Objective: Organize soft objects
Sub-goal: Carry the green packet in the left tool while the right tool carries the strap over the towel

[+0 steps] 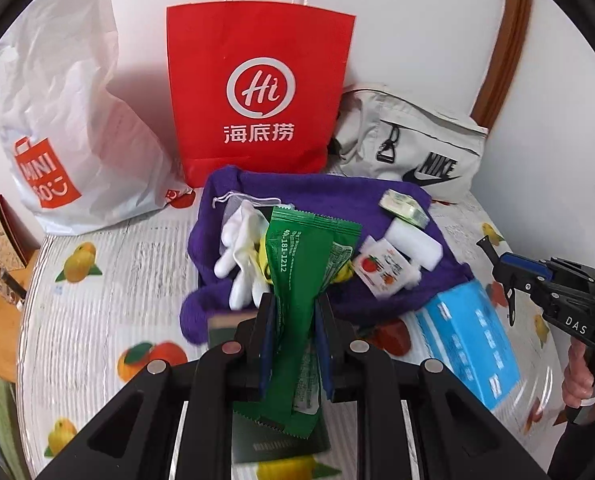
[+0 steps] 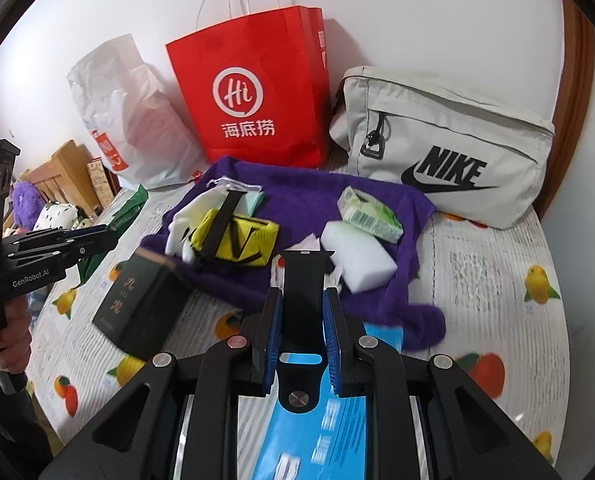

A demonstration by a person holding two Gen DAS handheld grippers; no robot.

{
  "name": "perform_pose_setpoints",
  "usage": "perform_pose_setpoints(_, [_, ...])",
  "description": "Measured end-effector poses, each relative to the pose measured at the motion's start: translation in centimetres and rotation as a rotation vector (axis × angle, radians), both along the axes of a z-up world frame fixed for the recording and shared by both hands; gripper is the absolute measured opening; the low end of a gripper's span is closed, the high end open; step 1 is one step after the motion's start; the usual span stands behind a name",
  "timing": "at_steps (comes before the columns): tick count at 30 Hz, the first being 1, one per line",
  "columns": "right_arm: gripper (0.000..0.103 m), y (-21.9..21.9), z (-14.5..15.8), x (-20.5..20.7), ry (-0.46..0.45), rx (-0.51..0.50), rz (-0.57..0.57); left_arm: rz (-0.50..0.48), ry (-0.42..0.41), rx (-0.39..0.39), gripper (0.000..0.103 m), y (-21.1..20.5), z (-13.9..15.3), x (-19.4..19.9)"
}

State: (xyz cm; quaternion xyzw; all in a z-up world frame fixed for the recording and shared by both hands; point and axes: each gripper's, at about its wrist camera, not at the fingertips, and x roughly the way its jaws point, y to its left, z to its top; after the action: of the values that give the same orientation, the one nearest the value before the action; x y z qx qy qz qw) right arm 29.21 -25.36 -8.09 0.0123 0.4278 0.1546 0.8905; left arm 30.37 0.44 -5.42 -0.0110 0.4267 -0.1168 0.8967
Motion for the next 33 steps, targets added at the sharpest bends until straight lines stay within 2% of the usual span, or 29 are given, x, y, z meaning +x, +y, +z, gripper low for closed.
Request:
perform_pose_setpoints(18, [0.021, 1.4, -3.5, 9.0, 0.048, -0.035, 0.030, 0.014, 0.023, 0.009, 0.018, 0.5, -1.5, 7.6])
perform_pose_setpoints(24, [0.021, 3.0, -5.9, 10.4, 0.111, -0.051, 0.100, 0.001, 0.037, 0.004, 0.018, 0.1, -2.2, 8.8])
perform_pose_setpoints(33, [0.021, 3.2, -8.1, 11.1, 0.173, -0.091, 0.109, -0.011, 0.051, 0.007, 0.018, -0.4, -2.8, 9.8])
